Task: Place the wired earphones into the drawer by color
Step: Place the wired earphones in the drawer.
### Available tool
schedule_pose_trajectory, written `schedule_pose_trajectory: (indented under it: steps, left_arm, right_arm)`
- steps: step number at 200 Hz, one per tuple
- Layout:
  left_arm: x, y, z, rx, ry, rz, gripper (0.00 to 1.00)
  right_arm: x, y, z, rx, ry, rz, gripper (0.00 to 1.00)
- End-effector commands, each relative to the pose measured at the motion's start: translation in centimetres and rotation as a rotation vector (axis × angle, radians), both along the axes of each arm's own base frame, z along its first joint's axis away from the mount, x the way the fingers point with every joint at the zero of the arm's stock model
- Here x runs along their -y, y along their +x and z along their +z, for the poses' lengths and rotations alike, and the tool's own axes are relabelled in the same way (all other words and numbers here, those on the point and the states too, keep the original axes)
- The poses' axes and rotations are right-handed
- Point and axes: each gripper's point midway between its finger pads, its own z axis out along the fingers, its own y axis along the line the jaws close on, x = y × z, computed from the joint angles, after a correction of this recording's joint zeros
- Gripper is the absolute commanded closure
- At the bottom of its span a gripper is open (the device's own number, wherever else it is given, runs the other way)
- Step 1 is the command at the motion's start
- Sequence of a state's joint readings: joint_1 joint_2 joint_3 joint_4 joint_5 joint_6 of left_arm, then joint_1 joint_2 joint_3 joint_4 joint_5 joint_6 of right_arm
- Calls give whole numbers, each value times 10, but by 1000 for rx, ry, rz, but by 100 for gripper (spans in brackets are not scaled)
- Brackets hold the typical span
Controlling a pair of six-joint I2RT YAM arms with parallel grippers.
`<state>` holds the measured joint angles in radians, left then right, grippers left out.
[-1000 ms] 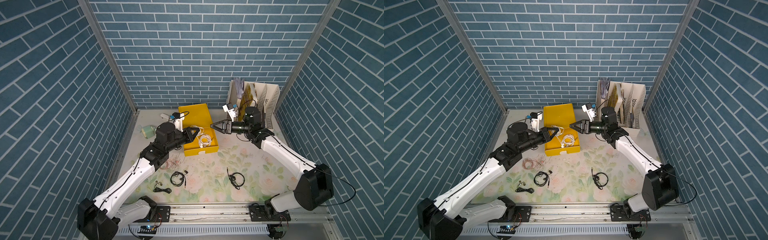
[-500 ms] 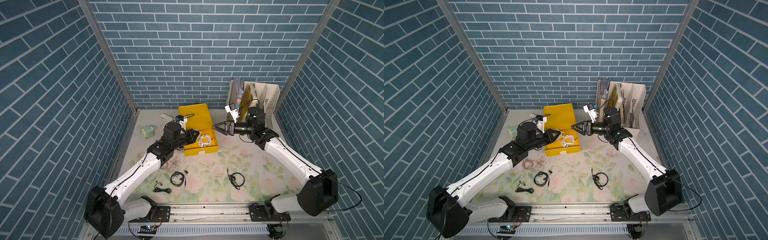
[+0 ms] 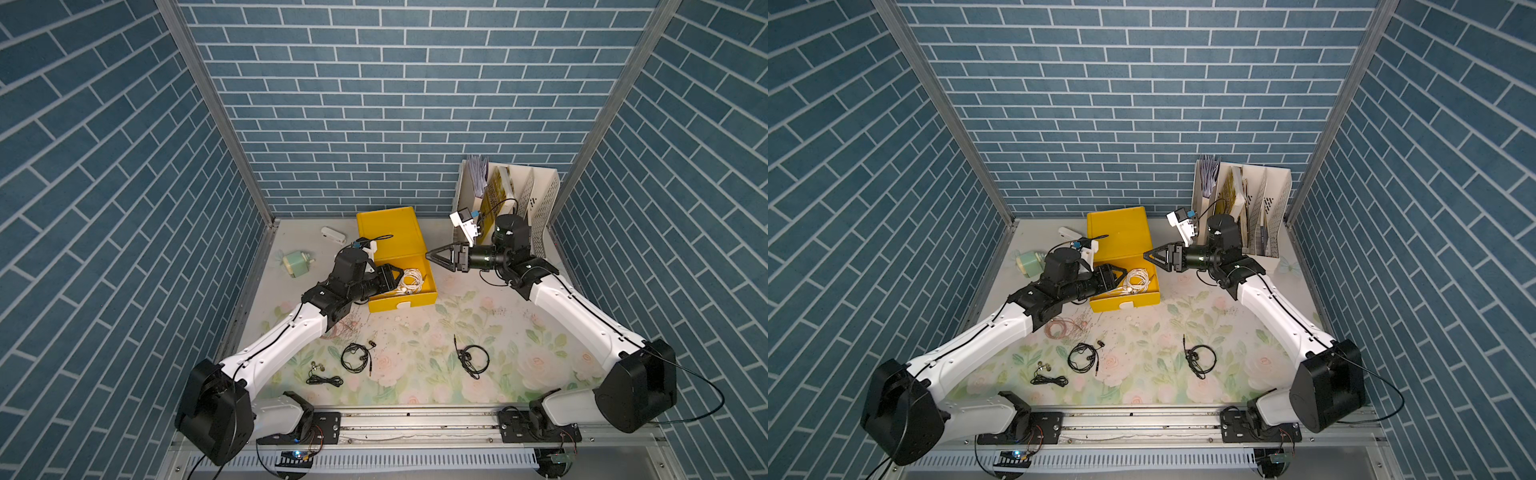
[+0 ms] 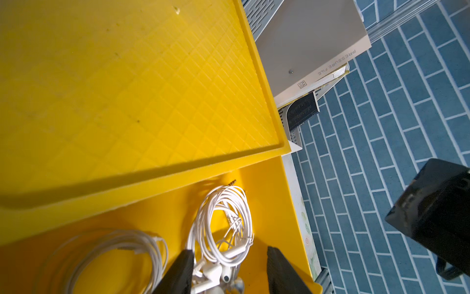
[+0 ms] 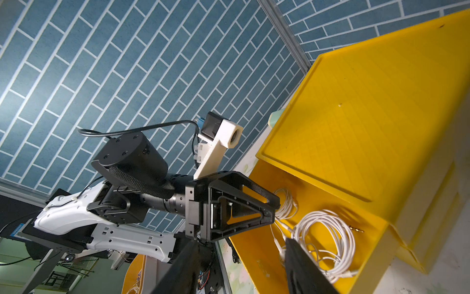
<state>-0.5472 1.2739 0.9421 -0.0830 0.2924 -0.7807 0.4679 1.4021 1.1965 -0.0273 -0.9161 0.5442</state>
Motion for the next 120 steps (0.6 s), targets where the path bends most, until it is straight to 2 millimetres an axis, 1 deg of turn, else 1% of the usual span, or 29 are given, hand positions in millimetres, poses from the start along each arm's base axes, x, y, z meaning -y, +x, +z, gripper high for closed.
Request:
schedule_pose_trajectory:
  steps: [1, 21, 32, 49, 51, 59, 63, 67, 72, 82, 87, 88, 89, 94, 99, 101, 112, 117, 119, 120]
  left_arm:
    - [-1, 2, 28, 50, -19, -1, 47]
    - [2, -1, 63, 108, -67, -24, 44]
    - [3, -4, 87, 150, -87, -38, 43]
    - [3, -8, 122, 225, -96, -66, 39]
    - [3, -8, 127, 237, -95, -68, 38]
    - [2, -7, 144, 283, -84, -73, 35]
    - [1, -5, 149, 298, -68, -68, 35]
    - [-1, -2, 155, 312, -50, -53, 32]
    - [-3, 4, 162, 330, -26, -34, 29]
    - [-7, 18, 172, 357, 22, -13, 29]
    - [-7, 29, 172, 355, 47, -4, 29]
    - [-8, 31, 173, 357, 50, -2, 29]
    - [-8, 33, 173, 358, 54, 1, 30]
    - [-9, 44, 174, 357, 76, 13, 33]
    - [-10, 56, 171, 352, 98, 22, 39]
    - [-11, 62, 170, 348, 107, 28, 43]
    - [-16, 91, 161, 327, 142, 61, 65]
    - [-18, 102, 160, 326, 152, 70, 73]
    - [-17, 108, 157, 323, 158, 70, 76]
    - [-16, 111, 155, 323, 162, 69, 77]
  right_arm:
    - [6, -6, 19, 70, 14, -5, 43]
    - [11, -11, 20, 85, 2, -17, 44]
    - [15, -16, 17, 94, -1, -35, 44]
    - [21, -23, 7, 111, -27, -101, 46]
    - [21, -25, 6, 117, -31, -109, 46]
    - [17, -33, -1, 148, -52, -136, 48]
    - [13, -39, -5, 166, -69, -151, 49]
    - [9, -43, -9, 184, -89, -172, 51]
    - [3, -51, -17, 203, -121, -195, 57]
    - [-5, -60, -33, 237, -180, -261, 72]
    - [-7, -65, -41, 256, -201, -292, 78]
    - [-10, -69, -44, 256, -202, -278, 80]
    - [-9, -67, -46, 262, -212, -301, 81]
    - [-9, -71, -52, 282, -225, -338, 88]
    - [-10, -76, -56, 300, -221, -364, 96]
    - [-10, -78, -58, 306, -220, -373, 100]
    - [-9, -87, -61, 352, -199, -421, 100]
    - [-9, -91, -63, 375, -200, -440, 100]
    - [-6, -89, -63, 384, -204, -467, 100]
    - [-7, -91, -64, 388, -203, -460, 100]
